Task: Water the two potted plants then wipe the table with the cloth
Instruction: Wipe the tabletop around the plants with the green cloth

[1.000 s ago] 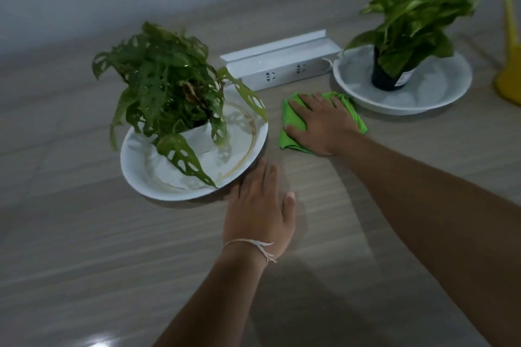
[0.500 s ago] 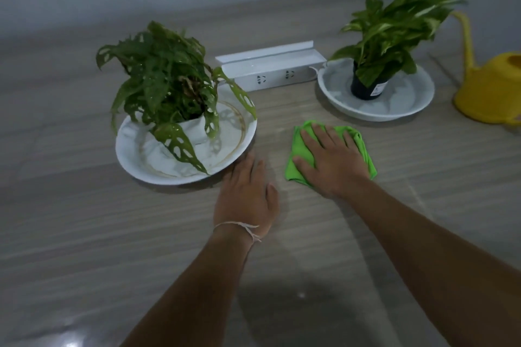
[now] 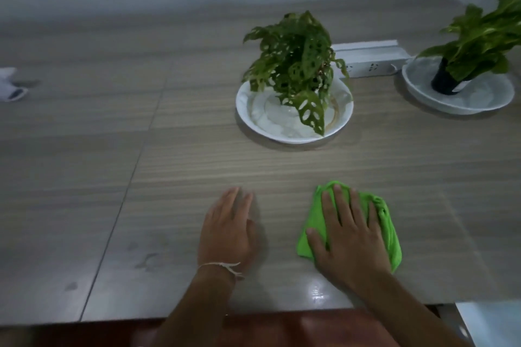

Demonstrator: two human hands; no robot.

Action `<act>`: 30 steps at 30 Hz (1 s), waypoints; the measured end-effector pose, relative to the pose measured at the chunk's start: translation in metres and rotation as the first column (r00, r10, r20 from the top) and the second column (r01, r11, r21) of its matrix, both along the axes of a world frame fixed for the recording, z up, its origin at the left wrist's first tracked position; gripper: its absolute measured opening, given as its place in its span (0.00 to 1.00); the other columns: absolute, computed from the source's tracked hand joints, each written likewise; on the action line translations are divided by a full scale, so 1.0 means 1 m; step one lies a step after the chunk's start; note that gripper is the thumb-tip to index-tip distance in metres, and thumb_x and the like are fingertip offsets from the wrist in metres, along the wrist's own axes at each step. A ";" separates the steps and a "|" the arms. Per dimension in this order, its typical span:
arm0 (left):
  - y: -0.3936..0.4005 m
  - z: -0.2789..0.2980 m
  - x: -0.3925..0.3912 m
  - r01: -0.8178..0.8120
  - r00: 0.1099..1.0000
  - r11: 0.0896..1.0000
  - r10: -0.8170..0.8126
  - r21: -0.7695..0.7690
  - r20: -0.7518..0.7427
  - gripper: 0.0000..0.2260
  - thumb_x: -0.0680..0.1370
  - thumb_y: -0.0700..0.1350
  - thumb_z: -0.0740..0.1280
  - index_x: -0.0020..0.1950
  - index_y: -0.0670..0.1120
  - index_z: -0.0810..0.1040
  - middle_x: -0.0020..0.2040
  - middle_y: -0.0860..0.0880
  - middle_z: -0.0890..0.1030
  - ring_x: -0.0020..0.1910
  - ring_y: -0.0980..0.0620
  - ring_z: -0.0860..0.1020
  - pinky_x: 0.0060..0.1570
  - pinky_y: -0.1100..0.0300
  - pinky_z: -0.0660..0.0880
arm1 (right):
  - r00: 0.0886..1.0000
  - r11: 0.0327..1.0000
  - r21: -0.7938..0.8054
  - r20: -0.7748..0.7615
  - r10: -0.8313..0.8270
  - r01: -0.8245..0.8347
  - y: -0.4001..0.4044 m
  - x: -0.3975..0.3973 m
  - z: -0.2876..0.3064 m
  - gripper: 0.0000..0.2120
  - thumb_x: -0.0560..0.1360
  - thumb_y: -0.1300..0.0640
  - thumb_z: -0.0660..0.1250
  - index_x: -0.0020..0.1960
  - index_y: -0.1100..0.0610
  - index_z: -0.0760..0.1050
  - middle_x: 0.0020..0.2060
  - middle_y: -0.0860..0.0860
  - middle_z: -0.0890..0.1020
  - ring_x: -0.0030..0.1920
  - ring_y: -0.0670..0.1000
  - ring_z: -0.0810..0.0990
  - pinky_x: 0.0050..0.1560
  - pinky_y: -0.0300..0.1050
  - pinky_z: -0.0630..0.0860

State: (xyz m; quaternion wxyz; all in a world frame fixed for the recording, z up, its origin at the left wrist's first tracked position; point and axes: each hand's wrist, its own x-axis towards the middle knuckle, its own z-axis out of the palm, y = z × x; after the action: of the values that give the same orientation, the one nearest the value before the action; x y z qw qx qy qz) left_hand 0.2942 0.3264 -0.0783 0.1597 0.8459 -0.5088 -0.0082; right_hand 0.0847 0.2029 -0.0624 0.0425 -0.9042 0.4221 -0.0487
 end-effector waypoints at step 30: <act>0.079 0.000 0.055 -0.296 0.954 0.955 0.296 0.004 0.042 0.28 0.81 0.53 0.50 0.71 0.36 0.73 0.71 0.33 0.72 0.70 0.32 0.70 0.66 0.34 0.69 | 0.960 0.958 0.068 0.044 0.275 -0.278 0.005 0.039 -0.004 0.34 0.78 0.33 0.54 0.79 0.48 0.64 0.80 0.52 0.64 0.80 0.55 0.60 0.79 0.58 0.55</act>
State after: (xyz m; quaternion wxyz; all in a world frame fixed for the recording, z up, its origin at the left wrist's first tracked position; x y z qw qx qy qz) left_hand 0.3490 0.4055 -0.0788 0.1443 0.9133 -0.3796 0.0305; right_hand 0.1238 0.2082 -0.0667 0.0895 -0.9512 0.2924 -0.0420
